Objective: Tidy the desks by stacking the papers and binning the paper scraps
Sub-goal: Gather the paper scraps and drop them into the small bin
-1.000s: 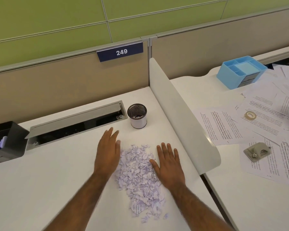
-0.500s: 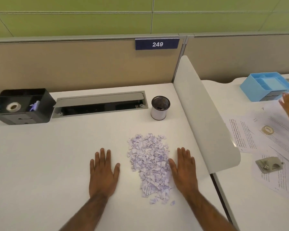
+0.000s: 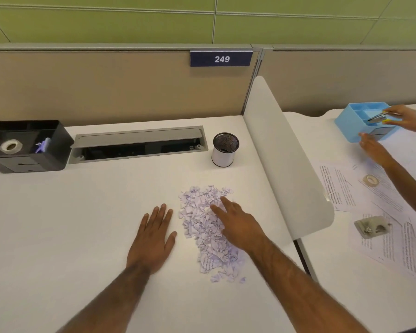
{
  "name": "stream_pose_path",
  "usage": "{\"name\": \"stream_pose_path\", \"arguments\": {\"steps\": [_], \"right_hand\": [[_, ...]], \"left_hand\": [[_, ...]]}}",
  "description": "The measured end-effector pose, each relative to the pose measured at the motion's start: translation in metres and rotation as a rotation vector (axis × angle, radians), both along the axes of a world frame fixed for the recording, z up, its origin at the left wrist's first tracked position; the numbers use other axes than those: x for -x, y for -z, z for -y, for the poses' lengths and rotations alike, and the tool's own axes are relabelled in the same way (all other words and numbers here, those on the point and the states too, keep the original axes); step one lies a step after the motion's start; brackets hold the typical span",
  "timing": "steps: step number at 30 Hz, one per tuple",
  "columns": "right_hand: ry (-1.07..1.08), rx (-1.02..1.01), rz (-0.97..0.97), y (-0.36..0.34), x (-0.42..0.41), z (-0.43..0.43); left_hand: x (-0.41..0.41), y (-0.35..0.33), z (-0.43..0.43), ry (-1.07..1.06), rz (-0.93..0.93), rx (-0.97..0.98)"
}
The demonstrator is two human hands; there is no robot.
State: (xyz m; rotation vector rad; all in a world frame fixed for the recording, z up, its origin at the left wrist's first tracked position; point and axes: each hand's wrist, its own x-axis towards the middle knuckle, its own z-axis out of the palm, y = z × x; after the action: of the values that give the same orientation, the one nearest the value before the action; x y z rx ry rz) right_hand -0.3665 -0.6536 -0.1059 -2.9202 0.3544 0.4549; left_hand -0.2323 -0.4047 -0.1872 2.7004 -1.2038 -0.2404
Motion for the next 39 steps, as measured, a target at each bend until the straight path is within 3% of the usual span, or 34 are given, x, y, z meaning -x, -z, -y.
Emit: {"name": "stream_pose_path", "arguments": {"steps": [3, 10, 19, 23, 28, 33, 39], "right_hand": [[-0.042, 0.037, -0.020, 0.005, -0.005, -0.002], [-0.017, 0.049, 0.138, 0.009, -0.007, -0.001], [0.426, -0.248, 0.320, -0.026, -0.027, 0.039], [0.638, -0.487, 0.448, -0.054, -0.045, 0.061], [0.782, -0.629, 0.546, -0.088, -0.085, 0.093], [0.752, -0.385, 0.505, -0.098, -0.137, 0.121], [0.524, -0.031, 0.278, -0.088, -0.189, 0.122]], "left_hand": [[0.000, -0.001, 0.000, -0.005, -0.006, 0.009], [0.000, 0.000, 0.000, -0.003, -0.001, 0.008], [-0.001, 0.006, -0.001, -0.006, 0.020, 0.025], [-0.001, 0.008, -0.002, -0.013, 0.026, 0.026], [0.000, 0.009, -0.002, -0.008, 0.029, 0.045], [0.000, 0.008, -0.002, -0.012, 0.024, 0.047], [0.000, 0.008, -0.002, -0.018, 0.012, 0.056]]}}
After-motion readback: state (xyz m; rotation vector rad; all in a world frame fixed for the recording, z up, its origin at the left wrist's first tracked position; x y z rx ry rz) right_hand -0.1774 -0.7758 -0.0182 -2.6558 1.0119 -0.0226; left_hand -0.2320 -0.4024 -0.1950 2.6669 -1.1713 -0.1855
